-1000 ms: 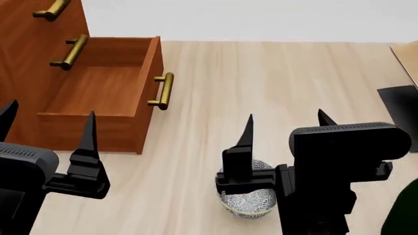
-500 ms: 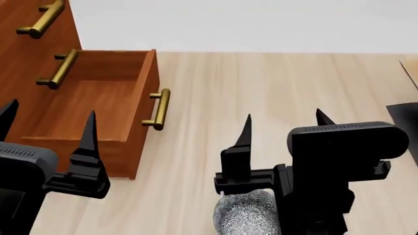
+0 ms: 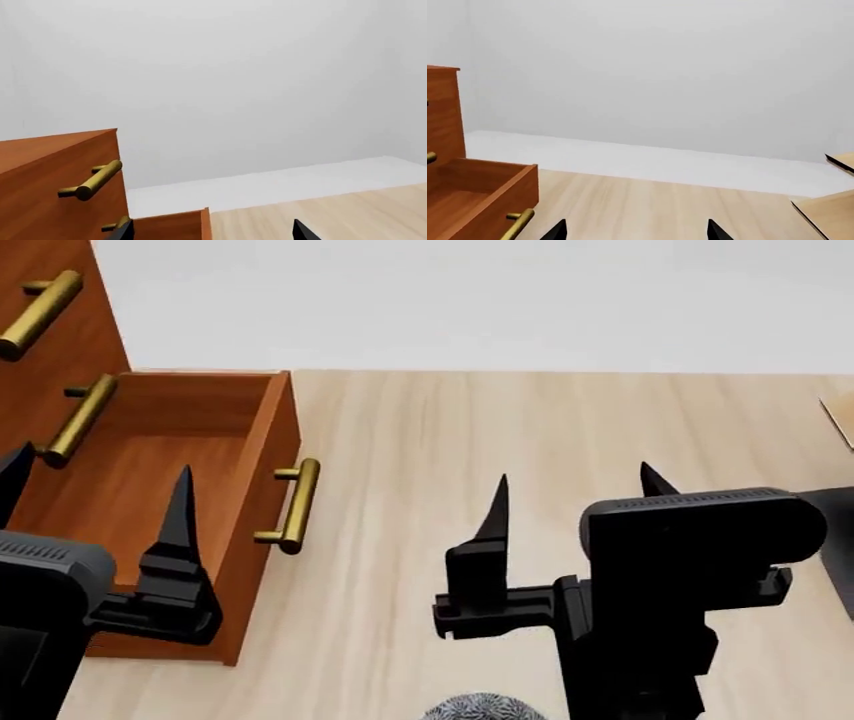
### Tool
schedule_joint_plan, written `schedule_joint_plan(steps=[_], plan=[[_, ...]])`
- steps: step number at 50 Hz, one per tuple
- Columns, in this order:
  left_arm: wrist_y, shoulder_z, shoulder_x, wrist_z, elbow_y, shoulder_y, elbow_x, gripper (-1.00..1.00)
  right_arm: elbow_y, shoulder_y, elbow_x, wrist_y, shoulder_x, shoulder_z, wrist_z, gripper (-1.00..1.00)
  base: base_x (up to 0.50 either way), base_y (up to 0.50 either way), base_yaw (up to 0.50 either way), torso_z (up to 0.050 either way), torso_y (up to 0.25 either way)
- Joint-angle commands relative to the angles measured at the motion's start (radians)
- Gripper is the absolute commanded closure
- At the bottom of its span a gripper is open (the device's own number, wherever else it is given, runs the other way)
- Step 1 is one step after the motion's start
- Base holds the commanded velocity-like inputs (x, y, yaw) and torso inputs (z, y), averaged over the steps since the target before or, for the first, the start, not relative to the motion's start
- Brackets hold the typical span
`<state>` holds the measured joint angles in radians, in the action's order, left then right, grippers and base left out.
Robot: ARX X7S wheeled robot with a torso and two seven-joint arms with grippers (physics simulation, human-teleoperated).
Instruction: Put the bowl in the bottom drawer of the cabinet.
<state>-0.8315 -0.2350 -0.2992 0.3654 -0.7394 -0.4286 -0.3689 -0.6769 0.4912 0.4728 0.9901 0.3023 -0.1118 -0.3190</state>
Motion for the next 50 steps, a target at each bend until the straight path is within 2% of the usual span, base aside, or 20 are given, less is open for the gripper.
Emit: schedule_joint_plan(steps=[1,37,50], plan=[[0.001,0.001,-0.004,0.005,-0.002,0.000,-0.006,-1.00,-0.001,0.001,0.002,-0.001,0.003,-0.006,-0.005,-1.00,0.21,-0.08,0.00,0.000,0.000],[-0.017,-0.007,-0.010,0.027,-0.006,-0.010,-0.022,-1.00,-0.008,0.002,0.020,-0.007,0.014,-0.004,-0.016,-1.00,0.22,-0.01,0.00,0.000,0.000],[-0.038,-0.011,-0.016,0.034,0.001,-0.022,-0.028,-1.00,-0.003,0.009,0.021,-0.015,0.020,-0.011,-0.016,-1.00,0.01,0.00,0.00,0.000,0.000]])
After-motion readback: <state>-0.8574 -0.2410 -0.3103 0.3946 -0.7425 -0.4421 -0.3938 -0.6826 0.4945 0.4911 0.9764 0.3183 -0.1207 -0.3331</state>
